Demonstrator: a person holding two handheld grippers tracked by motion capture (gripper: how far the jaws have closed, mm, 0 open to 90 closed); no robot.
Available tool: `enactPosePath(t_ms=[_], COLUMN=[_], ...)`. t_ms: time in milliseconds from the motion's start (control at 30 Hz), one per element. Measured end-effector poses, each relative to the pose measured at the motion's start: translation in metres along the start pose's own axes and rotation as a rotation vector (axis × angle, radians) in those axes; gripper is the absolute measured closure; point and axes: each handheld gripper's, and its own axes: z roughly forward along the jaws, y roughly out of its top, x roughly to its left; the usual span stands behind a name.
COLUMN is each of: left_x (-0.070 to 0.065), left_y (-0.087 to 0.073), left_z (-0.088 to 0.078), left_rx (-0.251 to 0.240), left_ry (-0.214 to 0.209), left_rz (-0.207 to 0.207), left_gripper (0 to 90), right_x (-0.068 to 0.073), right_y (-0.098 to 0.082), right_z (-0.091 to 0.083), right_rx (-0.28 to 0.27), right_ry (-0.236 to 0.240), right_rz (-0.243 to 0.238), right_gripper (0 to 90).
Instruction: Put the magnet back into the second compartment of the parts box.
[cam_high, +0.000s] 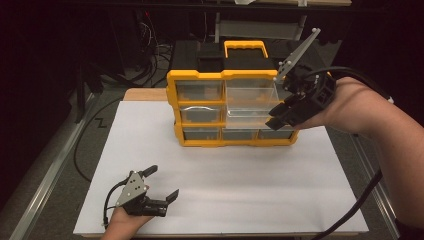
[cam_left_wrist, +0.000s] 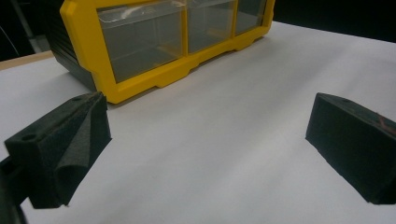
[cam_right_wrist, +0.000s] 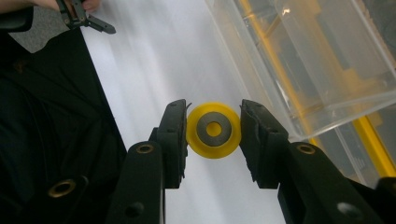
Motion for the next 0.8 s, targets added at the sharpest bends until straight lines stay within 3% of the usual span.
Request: enactPosePath(t_ms=[300, 800], left_x=[0.0, 0.0], left_y=[0.0, 0.0], left_z=[0.0, -0.002], left_rx=[0.001, 0.0], left_ry=[-0.002, -0.001], left_rz=[-0.002, -0.009], left_gripper=[1.0, 1.0], right_x=[-0.004, -0.013], right_y=[0.016, 0.041], right_z=[-0.004, 0.004], right_rx=[-0.013, 0.0], right_ry=[-0.017, -0.03], right_rz=[-0.008, -0.016], right_gripper=[64.1, 64.1])
